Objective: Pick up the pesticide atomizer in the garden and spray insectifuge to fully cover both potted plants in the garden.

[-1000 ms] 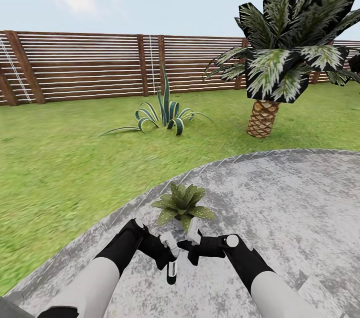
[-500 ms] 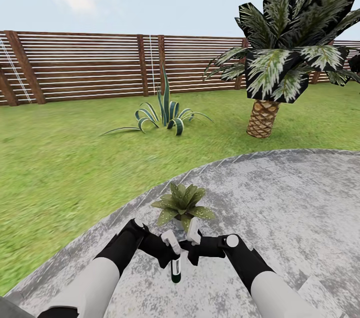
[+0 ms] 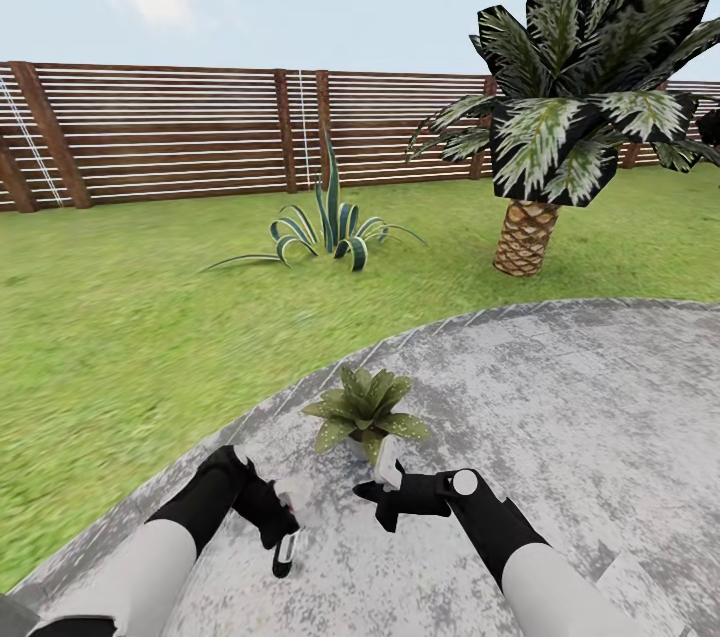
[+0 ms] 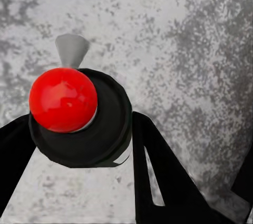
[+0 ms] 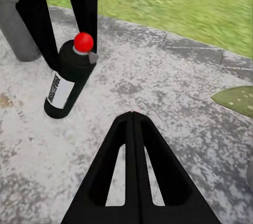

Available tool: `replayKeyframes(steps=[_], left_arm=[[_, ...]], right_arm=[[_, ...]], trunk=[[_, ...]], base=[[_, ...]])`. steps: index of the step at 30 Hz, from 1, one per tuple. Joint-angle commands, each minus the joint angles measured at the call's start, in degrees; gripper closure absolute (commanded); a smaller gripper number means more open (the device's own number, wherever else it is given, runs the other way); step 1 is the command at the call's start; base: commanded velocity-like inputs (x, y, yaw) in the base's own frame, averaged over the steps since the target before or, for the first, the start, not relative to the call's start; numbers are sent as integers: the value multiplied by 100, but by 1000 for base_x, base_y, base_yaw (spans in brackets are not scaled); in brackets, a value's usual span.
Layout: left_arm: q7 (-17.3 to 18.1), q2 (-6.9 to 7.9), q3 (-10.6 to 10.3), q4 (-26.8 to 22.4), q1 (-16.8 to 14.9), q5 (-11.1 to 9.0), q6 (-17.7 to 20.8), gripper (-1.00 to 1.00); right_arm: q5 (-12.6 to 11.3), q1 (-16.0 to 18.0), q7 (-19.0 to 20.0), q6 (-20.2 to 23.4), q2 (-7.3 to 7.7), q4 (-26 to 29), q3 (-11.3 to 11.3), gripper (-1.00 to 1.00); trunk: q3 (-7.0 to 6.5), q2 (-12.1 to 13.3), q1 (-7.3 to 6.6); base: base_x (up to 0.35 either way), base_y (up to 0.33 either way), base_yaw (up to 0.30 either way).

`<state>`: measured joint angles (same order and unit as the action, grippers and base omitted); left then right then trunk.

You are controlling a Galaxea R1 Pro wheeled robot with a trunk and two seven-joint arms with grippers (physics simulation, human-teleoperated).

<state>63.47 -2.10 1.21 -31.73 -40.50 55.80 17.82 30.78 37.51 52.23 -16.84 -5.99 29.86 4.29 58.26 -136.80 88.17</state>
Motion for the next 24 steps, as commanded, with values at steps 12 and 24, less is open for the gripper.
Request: replayKeyframes(steps=[12, 24], left_arm=[[-625, 453, 1194, -79, 10, -448, -216, 100], [-2983, 288, 2446, 67, 875, -1998, -1881, 100]], right_arm=[[47, -4, -102, -56, 109, -32, -65, -100], [-1, -803, -3767, -1592, 573, -1521, -1007, -100]], trunk=[[5, -2, -1], [5, -2, -1]], base=[[0, 0, 0], [0, 0, 0]])
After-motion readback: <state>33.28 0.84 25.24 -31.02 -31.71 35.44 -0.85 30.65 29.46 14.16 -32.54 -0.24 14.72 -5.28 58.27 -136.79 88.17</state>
